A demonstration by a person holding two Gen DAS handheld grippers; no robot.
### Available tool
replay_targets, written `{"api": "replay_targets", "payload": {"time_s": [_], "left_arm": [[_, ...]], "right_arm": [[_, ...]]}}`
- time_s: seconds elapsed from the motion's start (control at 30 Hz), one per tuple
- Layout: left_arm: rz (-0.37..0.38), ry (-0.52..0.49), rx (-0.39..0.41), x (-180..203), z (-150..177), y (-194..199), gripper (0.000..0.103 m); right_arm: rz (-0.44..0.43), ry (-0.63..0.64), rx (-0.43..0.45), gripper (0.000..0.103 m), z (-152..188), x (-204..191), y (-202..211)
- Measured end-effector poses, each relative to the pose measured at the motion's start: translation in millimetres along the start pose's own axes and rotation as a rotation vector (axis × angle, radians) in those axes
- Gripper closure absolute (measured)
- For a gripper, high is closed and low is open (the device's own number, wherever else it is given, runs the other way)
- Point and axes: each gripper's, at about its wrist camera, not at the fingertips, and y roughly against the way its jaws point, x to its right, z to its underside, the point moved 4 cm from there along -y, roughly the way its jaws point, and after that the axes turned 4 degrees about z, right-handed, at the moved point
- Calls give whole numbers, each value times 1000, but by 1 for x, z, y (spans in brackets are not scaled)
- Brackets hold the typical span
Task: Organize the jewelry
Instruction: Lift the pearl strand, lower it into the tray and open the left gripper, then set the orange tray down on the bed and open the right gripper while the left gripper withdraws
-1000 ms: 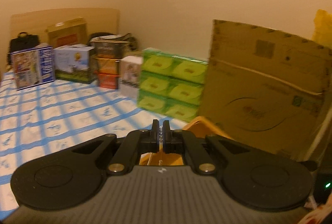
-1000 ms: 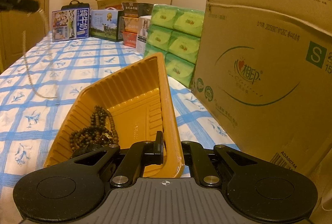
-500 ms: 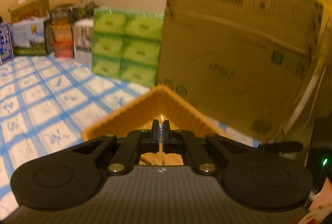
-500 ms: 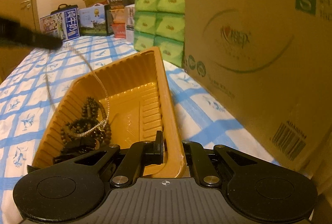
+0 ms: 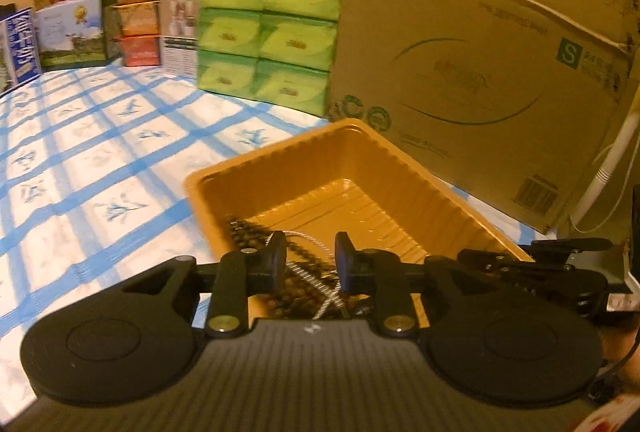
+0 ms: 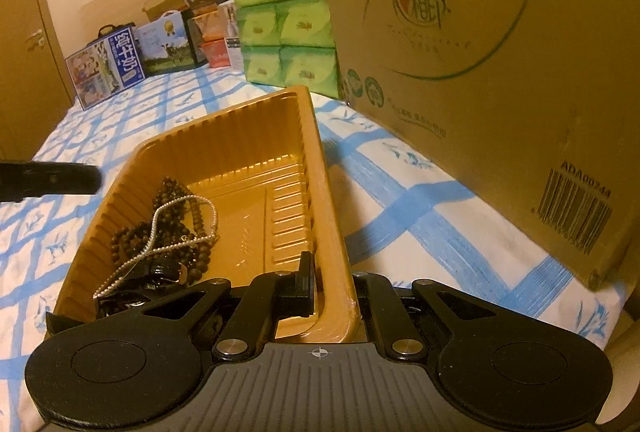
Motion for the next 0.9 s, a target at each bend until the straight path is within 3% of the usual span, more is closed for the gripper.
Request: {"api": "replay_targets", "payload": {"time_s": [0.27, 0.33, 0.4, 0.5, 0.53, 0.6, 0.63, 0.67, 0.9], "left_arm": [[-136, 62, 28, -37, 22, 35, 60], [-172, 79, 26, -44, 32, 42, 50], [-209, 98, 26, -53, 43, 48, 31], [-255, 141, 15, -64, 60, 56, 21], [-267, 160, 12, -68, 66, 59, 19], [-286, 194, 14, -74, 76, 64, 13], [-293, 207, 16, -76, 81, 68, 12], [-299, 221, 15, -78, 85, 70, 11], [-366, 299, 25, -83, 107, 90, 4]], "right_arm": [[-42, -88, -11, 97, 2, 10, -1], [-51, -114, -13, 97, 3, 13, -1], [-56, -136, -17, 97, 4, 15, -2], [-57, -148, -18, 97, 5, 18, -1], [-59, -150, -16, 93, 6, 19, 0], [-57, -170, -6, 65, 7, 22, 3], [-63, -195, 6, 37, 7, 25, 5], [-66, -219, 16, 29, 7, 27, 7], [-19, -216, 45, 29, 1, 30, 28]]}}
